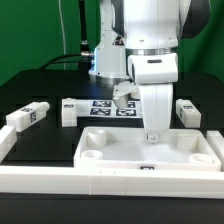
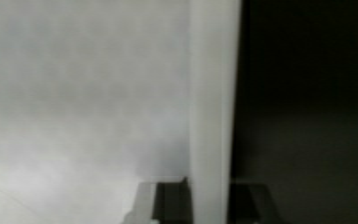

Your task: Assemble desk

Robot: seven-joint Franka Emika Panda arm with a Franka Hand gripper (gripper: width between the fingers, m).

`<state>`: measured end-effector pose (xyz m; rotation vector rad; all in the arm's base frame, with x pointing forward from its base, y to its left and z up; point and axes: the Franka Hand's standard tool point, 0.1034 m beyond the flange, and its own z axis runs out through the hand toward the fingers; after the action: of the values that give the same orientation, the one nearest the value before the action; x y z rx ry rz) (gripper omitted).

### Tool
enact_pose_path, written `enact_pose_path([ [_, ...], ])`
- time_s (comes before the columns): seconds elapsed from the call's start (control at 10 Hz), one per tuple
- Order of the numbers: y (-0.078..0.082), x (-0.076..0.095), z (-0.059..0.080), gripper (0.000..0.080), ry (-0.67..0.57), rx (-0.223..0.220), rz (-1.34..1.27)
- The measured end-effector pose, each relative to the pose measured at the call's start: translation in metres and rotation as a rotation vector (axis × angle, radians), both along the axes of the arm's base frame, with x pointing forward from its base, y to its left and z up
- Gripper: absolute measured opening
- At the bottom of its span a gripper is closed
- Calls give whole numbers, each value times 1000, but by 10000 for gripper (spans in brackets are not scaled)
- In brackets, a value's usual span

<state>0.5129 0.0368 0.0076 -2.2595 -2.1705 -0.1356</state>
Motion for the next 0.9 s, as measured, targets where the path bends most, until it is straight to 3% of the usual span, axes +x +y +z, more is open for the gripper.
enact_pose_path([
  [0.2, -1, 1, 0, 60, 52, 22, 20],
  [0.7, 5, 0, 0, 60, 60, 26, -27],
  [0.8, 5, 0, -1, 252, 60, 26, -27],
  [0.9, 5, 0, -1, 387, 60, 26, -27],
])
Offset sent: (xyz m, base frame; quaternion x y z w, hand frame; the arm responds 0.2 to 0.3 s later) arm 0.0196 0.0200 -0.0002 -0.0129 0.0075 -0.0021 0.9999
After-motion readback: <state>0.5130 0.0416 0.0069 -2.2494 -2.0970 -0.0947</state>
